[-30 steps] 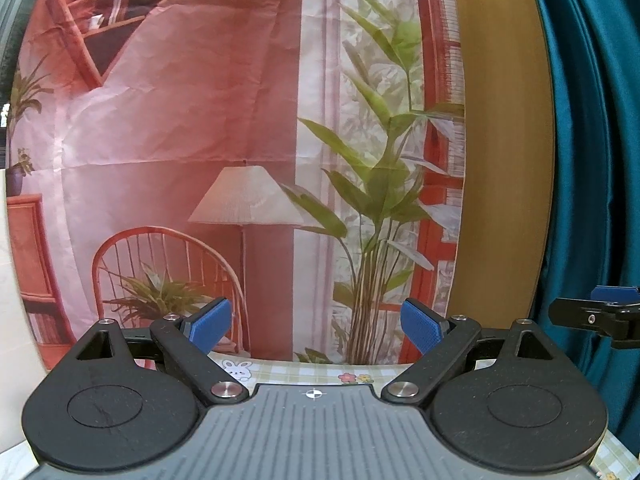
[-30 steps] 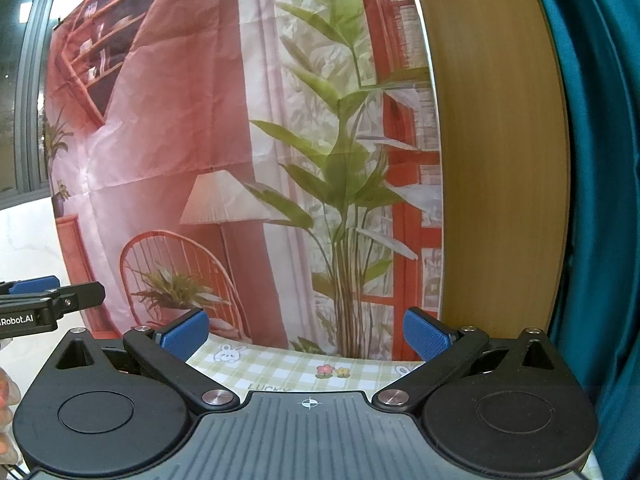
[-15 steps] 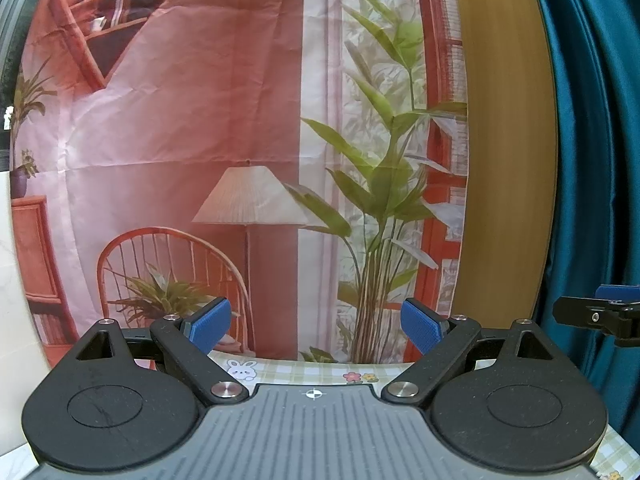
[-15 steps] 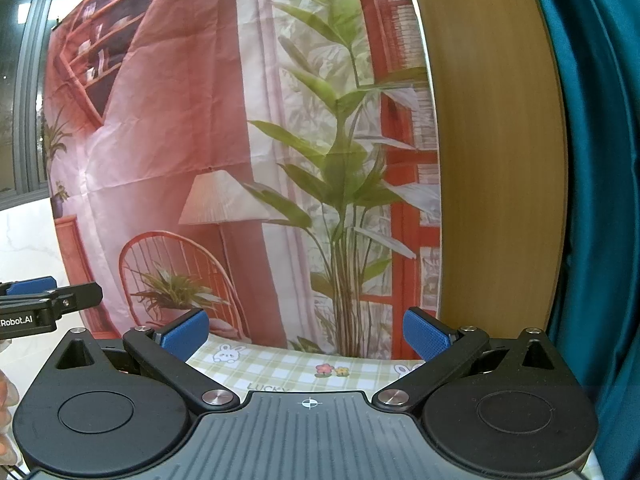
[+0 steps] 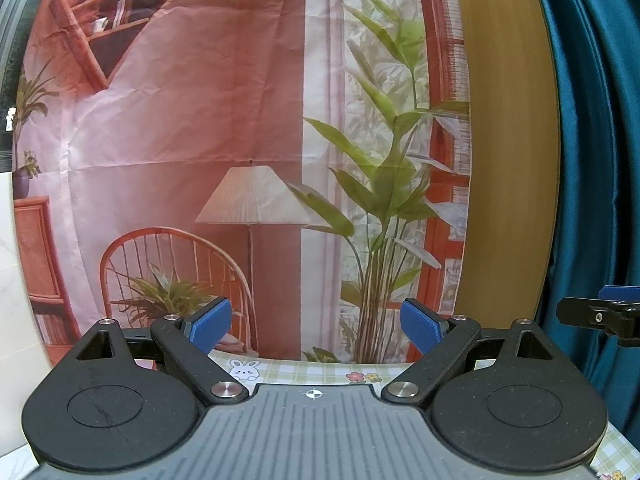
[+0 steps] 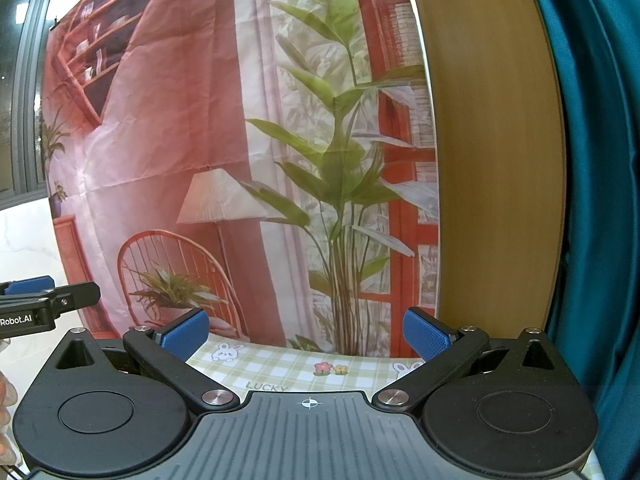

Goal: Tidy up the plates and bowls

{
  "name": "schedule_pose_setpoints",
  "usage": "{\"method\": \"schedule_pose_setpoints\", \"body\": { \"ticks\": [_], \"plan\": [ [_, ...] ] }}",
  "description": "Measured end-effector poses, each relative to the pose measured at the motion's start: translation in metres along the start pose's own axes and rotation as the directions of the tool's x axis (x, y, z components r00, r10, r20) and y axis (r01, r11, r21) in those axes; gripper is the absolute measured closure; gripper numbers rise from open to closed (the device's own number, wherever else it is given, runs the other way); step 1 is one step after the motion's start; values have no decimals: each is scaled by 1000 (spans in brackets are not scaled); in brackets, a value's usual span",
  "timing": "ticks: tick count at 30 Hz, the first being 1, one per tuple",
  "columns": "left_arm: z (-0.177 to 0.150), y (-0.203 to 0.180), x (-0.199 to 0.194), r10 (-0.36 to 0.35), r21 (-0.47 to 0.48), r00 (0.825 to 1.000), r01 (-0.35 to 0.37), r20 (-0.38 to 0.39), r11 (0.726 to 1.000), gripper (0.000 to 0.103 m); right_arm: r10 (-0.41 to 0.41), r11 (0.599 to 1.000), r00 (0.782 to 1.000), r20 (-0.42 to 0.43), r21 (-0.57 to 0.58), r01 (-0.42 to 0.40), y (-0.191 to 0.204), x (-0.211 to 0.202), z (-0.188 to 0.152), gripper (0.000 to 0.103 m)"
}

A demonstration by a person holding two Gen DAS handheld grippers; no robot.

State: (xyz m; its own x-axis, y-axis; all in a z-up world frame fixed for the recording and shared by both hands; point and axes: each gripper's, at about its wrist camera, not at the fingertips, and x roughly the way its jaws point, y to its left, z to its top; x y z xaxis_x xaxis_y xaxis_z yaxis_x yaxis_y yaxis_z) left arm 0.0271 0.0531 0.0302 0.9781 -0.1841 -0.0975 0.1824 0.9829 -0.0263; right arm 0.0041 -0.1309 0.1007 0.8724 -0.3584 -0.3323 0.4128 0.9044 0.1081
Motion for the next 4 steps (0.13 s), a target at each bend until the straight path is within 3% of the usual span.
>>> {"method": "schedule_pose_setpoints", "body": {
  "ticks": [4],
  "plan": [
    [0, 1, 1, 4, -5, 1000, -4, -2, 1000, 10, -3, 1000, 1000, 0, 3, 3, -2, -1, -2, 0]
  ]
}}
